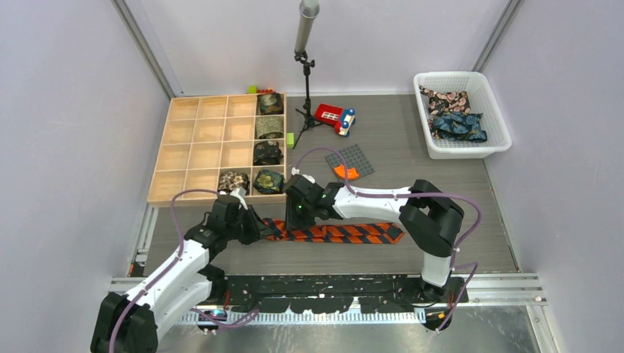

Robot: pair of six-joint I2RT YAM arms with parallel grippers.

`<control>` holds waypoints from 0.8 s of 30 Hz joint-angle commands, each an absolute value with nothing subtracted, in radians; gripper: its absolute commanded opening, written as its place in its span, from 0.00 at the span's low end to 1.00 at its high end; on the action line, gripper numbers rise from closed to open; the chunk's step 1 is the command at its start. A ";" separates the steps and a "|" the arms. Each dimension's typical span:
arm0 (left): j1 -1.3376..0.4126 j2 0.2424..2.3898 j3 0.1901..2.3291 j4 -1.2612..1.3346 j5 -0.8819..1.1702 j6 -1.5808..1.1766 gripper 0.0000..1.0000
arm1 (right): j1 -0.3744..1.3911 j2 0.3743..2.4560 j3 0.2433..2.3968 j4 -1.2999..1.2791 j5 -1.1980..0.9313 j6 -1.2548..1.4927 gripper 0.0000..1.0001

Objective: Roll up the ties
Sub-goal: Roll the tie at the center of the board.

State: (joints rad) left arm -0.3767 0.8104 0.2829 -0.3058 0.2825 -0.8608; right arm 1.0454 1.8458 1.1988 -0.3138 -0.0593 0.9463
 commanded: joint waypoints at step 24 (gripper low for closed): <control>-0.629 0.942 0.607 -0.681 -0.217 -0.738 0.00 | 1.022 1.845 1.117 -0.250 -0.053 0.962 0.24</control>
State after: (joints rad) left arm -0.5930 0.9115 0.5495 -0.6262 -0.0841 -0.7506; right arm 1.0378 1.8660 1.1294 -0.2630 -0.0429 0.9714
